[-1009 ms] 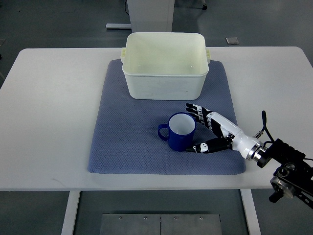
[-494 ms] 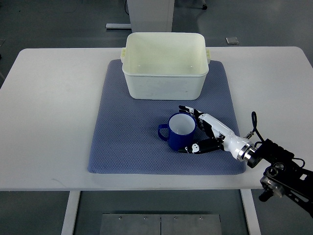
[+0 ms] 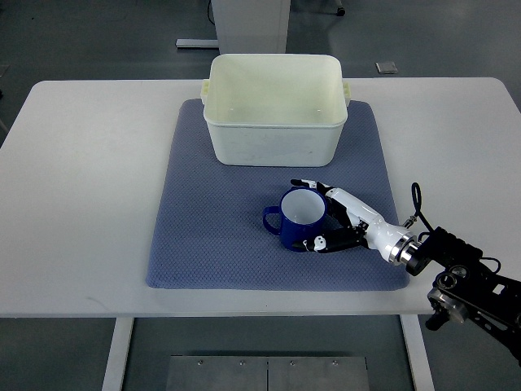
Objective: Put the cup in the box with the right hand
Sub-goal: 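Wrap the right hand fingers around the blue mug's body, then lift the blue mug with the right hand toward the cream box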
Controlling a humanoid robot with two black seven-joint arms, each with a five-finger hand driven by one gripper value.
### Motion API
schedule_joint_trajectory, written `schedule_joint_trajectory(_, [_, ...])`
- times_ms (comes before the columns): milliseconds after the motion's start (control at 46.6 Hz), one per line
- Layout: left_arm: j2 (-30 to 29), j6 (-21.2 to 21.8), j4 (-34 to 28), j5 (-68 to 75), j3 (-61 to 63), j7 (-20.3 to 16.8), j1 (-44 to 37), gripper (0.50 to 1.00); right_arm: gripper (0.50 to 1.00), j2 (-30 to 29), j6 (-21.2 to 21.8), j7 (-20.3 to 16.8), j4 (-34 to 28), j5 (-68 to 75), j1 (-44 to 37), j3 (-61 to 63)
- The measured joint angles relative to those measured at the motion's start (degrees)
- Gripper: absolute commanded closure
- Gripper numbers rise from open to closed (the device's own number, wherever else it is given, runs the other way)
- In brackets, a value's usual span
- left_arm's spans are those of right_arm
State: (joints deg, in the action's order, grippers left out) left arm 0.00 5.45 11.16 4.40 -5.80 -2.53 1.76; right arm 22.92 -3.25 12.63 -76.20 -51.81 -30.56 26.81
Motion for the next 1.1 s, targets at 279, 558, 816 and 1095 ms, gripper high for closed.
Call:
schedule_joint_trajectory(279, [0.0,0.0,0.0,0.0,0.0,0.0,0.0,0.500,0.785,-0.3,0.0,-1.3,0.0,0.1,-0.6,-0.1])
schedule_joint_trajectory(558, [0.0,0.0,0.0,0.0,0.0,0.0,0.0,0.500,1.000,-0.2,0.0,-1.9,-0.1,0.3,-1.5,-0.5])
schedule_joint_trajectory(816, [0.0,0.0,0.0,0.0,0.0,0.0,0.0,0.500,1.000,0.4,0.1,-2.0,-0.1,0.7,-2.0,-0.5])
schedule_joint_trajectory(1095, [0.0,0.0,0.0,0.0,0.0,0.0,0.0,0.500,1.000,2.2,0.1,-1.8,-0.7,1.9,-1.9,-0.2])
